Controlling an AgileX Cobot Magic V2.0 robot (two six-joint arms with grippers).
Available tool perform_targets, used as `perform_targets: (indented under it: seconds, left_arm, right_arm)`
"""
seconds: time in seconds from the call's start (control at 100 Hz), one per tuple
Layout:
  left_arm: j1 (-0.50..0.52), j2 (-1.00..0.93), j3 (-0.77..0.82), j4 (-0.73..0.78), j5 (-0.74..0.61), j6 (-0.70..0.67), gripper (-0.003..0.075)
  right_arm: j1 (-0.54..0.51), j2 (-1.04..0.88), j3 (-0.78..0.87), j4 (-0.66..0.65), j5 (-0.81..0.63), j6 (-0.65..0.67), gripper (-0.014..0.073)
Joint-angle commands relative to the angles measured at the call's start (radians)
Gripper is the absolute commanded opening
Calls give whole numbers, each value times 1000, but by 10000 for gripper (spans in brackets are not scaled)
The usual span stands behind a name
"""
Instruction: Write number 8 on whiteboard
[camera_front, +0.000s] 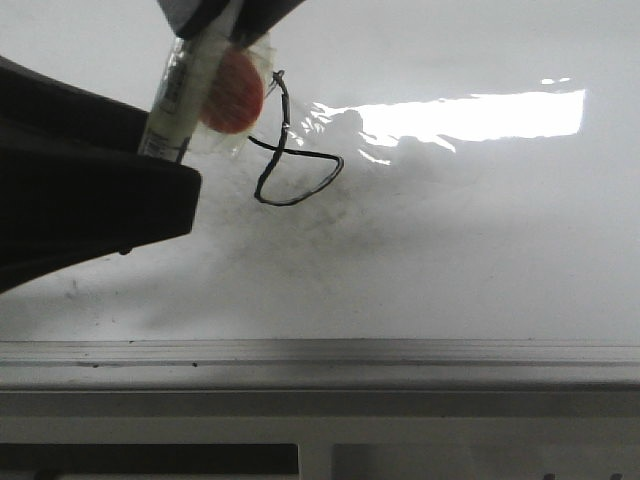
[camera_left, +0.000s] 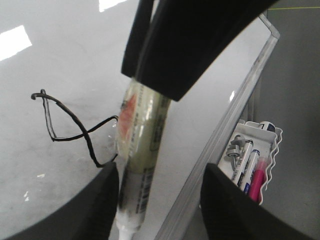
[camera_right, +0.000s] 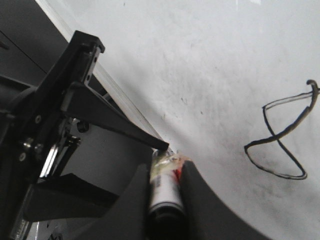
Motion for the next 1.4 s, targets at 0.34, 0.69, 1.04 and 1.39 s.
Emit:
perform_targets:
  seconds: [0.34,0.69,1.04,1.39]
  left_arm:
    - [-8,20,-37,-46,-90,-10,-20]
    - [-8,16,-37,-161,-75,-29,-20]
    - [13,-11,-60,-673,143,-29,-21]
    - [91,-11,-60,-745,154,-29,-20]
  right_arm:
    - [12,-22,-27,21,-49,2,-43]
    - [9,-22,-27,6,-35,2,282]
    - [9,-22,-27,6,-5,2,349]
    - [9,-22,-27,6,-5,2,349]
